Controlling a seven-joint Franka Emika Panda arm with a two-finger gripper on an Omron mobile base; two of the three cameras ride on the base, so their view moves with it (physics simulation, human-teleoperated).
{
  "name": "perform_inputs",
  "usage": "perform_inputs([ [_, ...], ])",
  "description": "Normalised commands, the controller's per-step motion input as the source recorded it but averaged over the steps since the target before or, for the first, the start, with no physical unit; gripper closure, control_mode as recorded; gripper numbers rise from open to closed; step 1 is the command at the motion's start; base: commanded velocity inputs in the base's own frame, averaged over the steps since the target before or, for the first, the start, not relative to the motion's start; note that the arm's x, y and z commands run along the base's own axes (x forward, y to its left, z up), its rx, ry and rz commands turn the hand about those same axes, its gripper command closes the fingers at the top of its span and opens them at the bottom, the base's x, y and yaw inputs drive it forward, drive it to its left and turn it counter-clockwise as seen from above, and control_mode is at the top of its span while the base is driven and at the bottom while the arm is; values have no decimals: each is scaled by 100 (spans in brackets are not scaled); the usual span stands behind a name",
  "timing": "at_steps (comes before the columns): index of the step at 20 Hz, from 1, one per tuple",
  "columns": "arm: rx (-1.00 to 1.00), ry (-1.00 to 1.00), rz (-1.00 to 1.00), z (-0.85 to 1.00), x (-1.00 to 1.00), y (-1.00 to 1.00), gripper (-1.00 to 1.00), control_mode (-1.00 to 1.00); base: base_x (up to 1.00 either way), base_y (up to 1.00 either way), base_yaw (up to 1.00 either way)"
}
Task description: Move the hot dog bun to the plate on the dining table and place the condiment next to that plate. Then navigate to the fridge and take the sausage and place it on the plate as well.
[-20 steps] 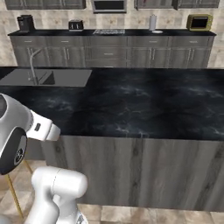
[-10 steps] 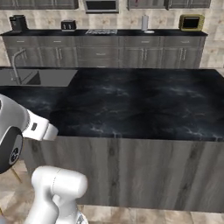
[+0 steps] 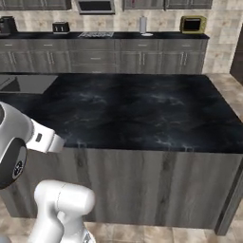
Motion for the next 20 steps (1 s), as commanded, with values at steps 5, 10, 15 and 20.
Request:
perform_inputs([
  [5,0,0,0,0,0,0,-100,100,1,-98,3],
  [10,0,0,0,0,0,0,-100,100,0,-100,5],
  [15,0,0,0,0,0,0,-100,100,2,-100,3],
  [20,0,0,0,0,0,0,-100,100,12,-100,3],
])
